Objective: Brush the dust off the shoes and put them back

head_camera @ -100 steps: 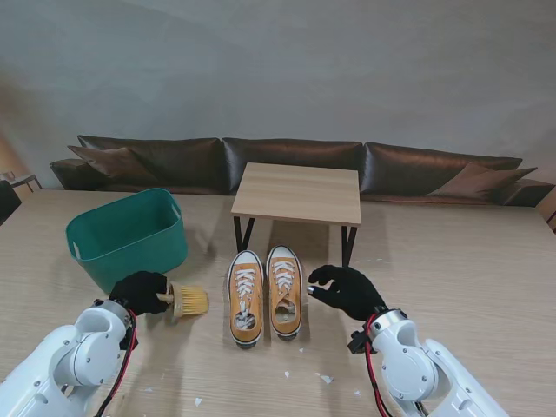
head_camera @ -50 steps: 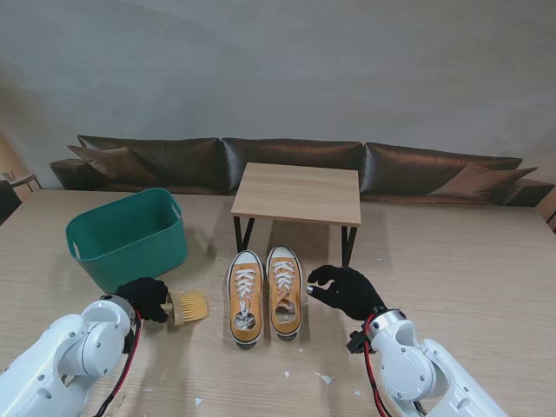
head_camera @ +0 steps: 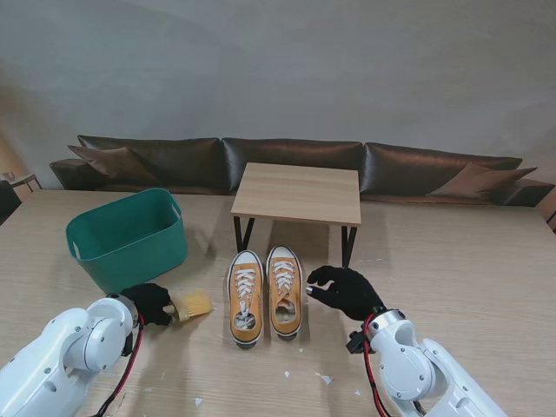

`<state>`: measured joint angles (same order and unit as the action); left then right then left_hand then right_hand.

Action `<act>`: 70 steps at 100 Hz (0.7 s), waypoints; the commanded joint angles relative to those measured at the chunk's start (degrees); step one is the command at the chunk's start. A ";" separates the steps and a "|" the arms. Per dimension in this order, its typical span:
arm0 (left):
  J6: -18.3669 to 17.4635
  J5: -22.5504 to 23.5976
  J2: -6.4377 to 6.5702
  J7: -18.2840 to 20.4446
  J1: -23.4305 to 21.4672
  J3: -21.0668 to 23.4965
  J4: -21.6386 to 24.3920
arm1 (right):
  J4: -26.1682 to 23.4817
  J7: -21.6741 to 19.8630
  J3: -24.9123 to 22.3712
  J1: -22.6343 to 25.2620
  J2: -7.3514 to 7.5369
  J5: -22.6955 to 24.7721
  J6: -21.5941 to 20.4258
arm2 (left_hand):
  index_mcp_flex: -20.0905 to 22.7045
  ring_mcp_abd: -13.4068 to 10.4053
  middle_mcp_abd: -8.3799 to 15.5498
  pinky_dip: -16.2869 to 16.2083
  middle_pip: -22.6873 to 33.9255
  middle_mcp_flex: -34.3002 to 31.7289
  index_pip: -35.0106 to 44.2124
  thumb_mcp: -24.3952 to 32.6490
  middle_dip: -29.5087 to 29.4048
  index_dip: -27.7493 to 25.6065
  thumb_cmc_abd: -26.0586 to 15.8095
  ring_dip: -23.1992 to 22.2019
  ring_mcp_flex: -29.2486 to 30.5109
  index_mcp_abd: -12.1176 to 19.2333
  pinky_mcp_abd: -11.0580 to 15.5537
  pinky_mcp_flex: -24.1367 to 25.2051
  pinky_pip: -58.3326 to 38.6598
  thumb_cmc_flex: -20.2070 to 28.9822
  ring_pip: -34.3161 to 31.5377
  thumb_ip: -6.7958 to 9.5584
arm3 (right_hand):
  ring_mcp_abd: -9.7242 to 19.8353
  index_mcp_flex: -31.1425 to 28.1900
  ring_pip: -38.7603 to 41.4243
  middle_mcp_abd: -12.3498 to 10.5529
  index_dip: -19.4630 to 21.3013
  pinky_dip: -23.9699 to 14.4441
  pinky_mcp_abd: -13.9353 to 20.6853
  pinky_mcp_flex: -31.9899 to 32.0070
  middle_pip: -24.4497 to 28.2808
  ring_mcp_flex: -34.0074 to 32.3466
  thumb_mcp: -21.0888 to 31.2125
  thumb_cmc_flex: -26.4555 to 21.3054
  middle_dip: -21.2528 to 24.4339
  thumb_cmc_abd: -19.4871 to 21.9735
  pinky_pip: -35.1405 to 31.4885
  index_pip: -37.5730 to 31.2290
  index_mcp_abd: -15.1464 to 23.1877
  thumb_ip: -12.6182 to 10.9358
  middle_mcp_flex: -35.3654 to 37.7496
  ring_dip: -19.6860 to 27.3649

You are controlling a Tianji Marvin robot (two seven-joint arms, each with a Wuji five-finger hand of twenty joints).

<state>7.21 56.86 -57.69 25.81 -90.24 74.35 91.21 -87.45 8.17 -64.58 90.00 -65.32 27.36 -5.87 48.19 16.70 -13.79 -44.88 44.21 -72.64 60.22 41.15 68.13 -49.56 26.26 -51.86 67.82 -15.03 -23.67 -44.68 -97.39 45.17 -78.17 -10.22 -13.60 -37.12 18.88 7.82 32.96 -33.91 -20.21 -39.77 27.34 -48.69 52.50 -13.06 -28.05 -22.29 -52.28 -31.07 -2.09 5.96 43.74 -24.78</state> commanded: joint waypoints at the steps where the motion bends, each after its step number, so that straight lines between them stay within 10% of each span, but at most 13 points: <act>1: 0.41 -0.65 -0.03 0.64 -0.05 -0.19 0.20 | 0.04 -0.98 0.24 0.23 -0.14 0.07 -0.20 | -0.89 2.43 -1.23 -0.70 2.34 -3.09 -0.75 -1.82 0.87 3.44 -0.79 0.42 3.69 1.21 1.13 1.71 -2.33 3.87 -4.10 -0.74 | -0.34 0.62 0.53 0.86 -0.28 -0.38 -1.56 17.61 0.61 -0.38 0.50 -0.15 0.17 2.66 -0.99 -0.51 -0.24 -1.27 1.13 -0.34; 70: -0.04 -5.46 -0.81 -3.89 -3.20 2.30 1.55 | 0.38 -1.57 0.52 0.27 0.02 0.20 -0.45 | 0.59 4.56 2.04 2.91 9.53 -5.79 -6.10 0.54 -7.58 8.19 -1.45 3.52 4.72 1.97 -0.43 -4.18 -3.53 8.50 -6.02 -3.31 | -0.53 0.77 0.67 1.01 -0.39 -0.41 -1.69 17.67 0.74 -0.47 0.05 0.23 0.22 4.26 -0.97 -0.75 -0.54 -1.16 1.18 -0.36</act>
<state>6.75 51.15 -58.03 21.17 -92.41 75.89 91.38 -87.10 7.48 -64.27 90.01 -65.22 27.45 -6.11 48.10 17.92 -11.83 -43.54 51.64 -74.85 52.92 39.22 61.23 -41.02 26.26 -48.71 69.15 -14.19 -24.55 -47.08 -97.93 51.28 -79.00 -10.97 -13.61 -37.12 18.98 7.84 32.96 -33.91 -20.22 -39.77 27.35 -48.69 52.56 -13.06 -28.05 -20.18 -52.28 -31.07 -2.44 5.96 43.74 -24.78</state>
